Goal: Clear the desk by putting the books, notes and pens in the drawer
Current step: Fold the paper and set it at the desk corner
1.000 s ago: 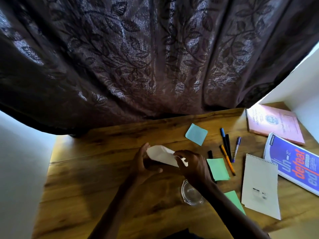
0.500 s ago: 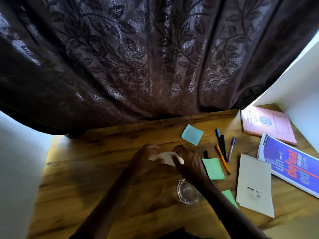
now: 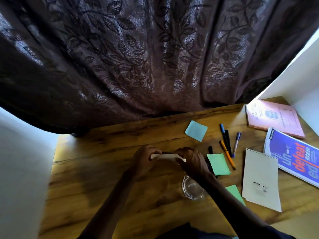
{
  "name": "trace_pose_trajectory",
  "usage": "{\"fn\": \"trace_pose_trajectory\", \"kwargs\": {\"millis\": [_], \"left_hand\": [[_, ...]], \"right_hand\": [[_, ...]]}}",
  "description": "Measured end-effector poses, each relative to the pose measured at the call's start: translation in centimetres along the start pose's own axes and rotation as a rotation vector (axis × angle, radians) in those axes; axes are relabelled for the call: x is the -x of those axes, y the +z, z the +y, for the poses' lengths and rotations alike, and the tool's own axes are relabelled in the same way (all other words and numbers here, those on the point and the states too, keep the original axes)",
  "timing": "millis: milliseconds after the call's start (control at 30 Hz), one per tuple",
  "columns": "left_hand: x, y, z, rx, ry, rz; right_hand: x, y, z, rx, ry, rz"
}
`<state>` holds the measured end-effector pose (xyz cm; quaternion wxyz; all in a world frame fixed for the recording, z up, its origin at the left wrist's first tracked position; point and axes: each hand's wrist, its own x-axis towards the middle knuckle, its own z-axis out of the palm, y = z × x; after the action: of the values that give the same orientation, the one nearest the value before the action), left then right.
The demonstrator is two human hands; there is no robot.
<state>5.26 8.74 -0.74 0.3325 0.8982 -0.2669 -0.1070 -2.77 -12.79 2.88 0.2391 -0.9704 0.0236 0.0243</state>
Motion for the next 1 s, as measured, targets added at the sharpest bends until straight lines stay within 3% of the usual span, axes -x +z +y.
{"fn": "trace_pose_trajectory", "kwargs": {"millis": [367,800,1000], "left_hand": [[0.4,0.9,-0.7,0.063,-0.144,0.01],[0.9,1.5,0.1,0.062,-0.179,0.03],[2.4,2.0,0.1,0.096,-0.202,0.162]], "right_hand": [[0.0,1.1,-0.1,-0.12,-0.032,-0.003],[0.4,1.0,0.9,-0.141,-0.011,0.053],[0.4,1.7,1.6,-0.141,0.02,-0.1]]}}
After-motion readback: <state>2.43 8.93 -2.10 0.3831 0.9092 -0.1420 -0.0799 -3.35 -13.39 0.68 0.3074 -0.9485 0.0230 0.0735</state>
